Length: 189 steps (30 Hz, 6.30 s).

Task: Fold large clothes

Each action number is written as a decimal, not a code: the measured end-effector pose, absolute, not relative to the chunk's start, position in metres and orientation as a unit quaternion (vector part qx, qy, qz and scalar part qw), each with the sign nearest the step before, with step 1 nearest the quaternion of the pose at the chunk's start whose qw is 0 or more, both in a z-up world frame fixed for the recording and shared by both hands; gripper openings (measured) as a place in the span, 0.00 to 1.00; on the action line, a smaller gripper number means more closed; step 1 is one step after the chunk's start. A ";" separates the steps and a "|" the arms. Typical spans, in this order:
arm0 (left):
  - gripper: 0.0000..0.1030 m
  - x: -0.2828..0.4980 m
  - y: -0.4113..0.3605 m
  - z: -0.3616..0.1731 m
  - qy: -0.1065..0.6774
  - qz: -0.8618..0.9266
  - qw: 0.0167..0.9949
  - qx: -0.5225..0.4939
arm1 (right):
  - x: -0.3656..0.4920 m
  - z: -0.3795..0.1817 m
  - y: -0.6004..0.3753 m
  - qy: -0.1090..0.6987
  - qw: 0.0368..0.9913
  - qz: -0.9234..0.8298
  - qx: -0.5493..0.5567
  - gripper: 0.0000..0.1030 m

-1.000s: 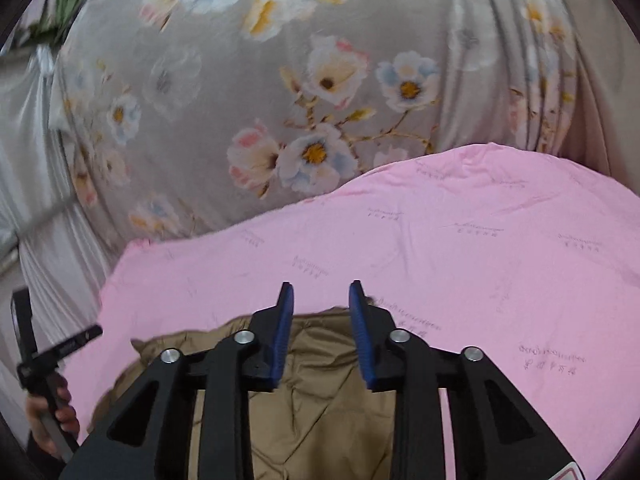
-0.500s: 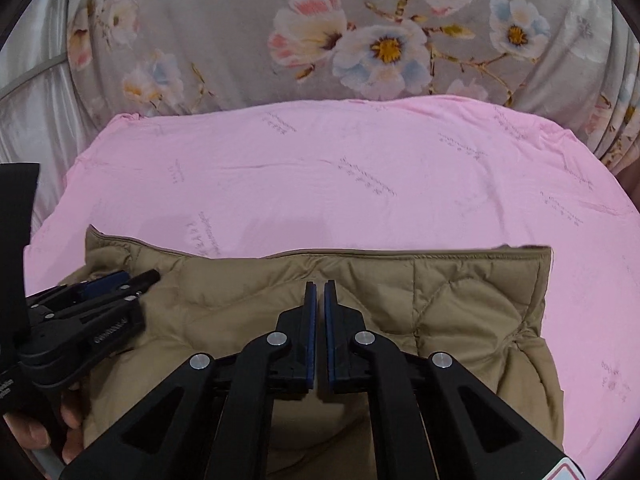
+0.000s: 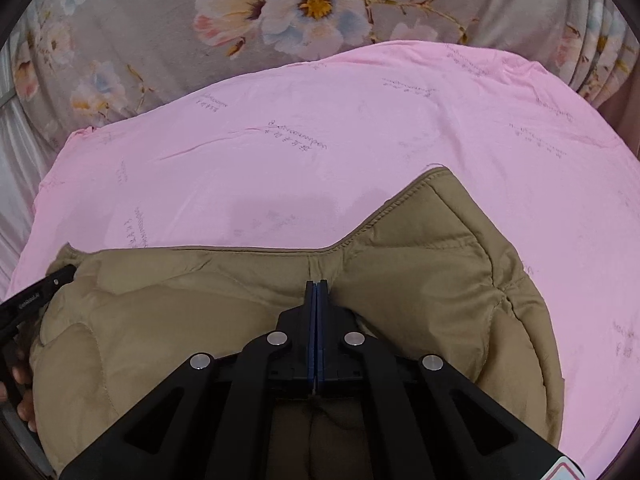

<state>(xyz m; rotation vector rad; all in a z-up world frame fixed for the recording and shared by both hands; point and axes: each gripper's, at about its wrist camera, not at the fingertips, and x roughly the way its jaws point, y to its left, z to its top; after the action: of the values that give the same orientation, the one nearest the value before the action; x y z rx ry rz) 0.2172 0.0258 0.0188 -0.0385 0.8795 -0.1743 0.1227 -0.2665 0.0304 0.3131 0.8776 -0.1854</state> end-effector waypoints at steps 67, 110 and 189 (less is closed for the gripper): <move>0.00 0.103 -0.030 0.003 0.401 -0.076 0.913 0.024 | 0.059 0.012 -0.150 0.383 0.914 -0.003 0.135 0.00; 0.02 -0.002 0.050 0.021 0.390 -0.144 0.909 -0.022 | -0.039 0.029 -0.091 0.411 0.909 0.026 0.055 0.01; 0.13 -0.039 -0.118 0.121 0.353 -0.327 0.874 0.069 | -0.102 0.041 -0.232 0.383 0.876 0.032 0.292 0.06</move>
<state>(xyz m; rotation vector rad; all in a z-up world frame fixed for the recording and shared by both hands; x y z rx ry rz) -0.0392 -0.1181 0.1215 0.1438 0.7377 -0.6821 -0.1020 -0.2325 0.0414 0.6090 0.7998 0.0667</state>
